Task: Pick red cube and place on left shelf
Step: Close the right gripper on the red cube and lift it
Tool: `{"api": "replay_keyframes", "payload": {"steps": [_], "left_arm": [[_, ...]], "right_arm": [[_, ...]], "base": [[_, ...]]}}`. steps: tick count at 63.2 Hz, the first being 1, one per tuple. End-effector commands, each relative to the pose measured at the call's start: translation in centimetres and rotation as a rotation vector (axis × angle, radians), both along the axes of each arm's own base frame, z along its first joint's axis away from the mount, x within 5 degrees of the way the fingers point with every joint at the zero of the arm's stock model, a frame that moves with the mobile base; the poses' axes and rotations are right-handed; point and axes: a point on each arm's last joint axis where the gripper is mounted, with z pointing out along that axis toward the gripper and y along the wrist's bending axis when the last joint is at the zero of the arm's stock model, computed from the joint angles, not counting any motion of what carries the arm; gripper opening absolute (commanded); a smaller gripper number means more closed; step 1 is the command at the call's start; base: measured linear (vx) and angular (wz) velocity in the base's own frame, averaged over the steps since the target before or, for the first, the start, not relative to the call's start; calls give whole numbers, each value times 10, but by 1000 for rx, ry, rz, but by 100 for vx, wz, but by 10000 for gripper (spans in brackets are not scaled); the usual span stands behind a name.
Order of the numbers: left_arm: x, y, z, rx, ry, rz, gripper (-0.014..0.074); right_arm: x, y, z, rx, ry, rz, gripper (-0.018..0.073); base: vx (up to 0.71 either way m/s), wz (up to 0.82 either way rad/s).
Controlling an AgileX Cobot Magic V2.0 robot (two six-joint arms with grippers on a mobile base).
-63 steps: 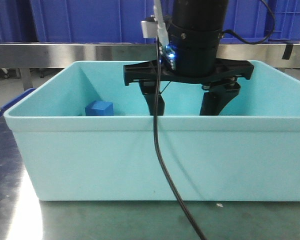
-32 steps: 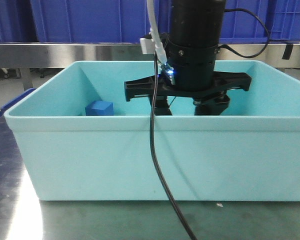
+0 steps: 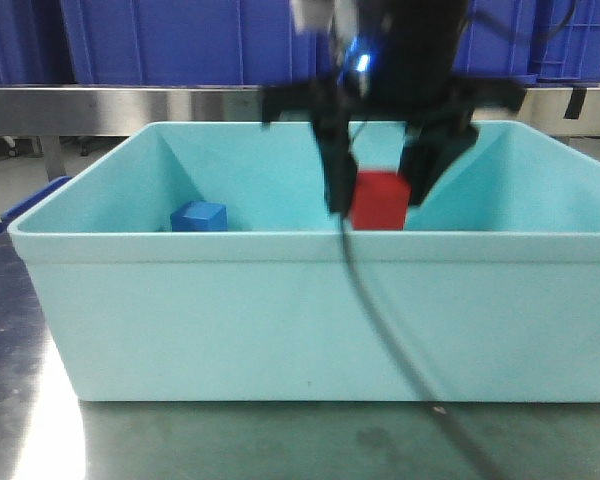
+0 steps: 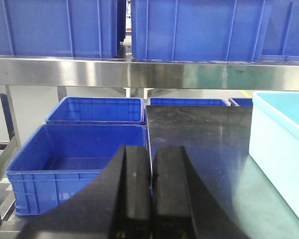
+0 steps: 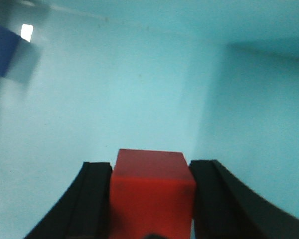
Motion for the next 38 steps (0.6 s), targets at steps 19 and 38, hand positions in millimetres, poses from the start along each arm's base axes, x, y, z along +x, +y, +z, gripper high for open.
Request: {"api": "replay_keyframes", "payload": {"steps": [19,38], "left_arm": [[0,1,1,-16,-75,3,102],[0,1,1,-16,-75,3,102]], "right_arm": [[-66,-87,130,-55,-425,-10,137],[-129,-170,108,-147,-434,-115,137]], "base": [[0,0],[0,0]]}}
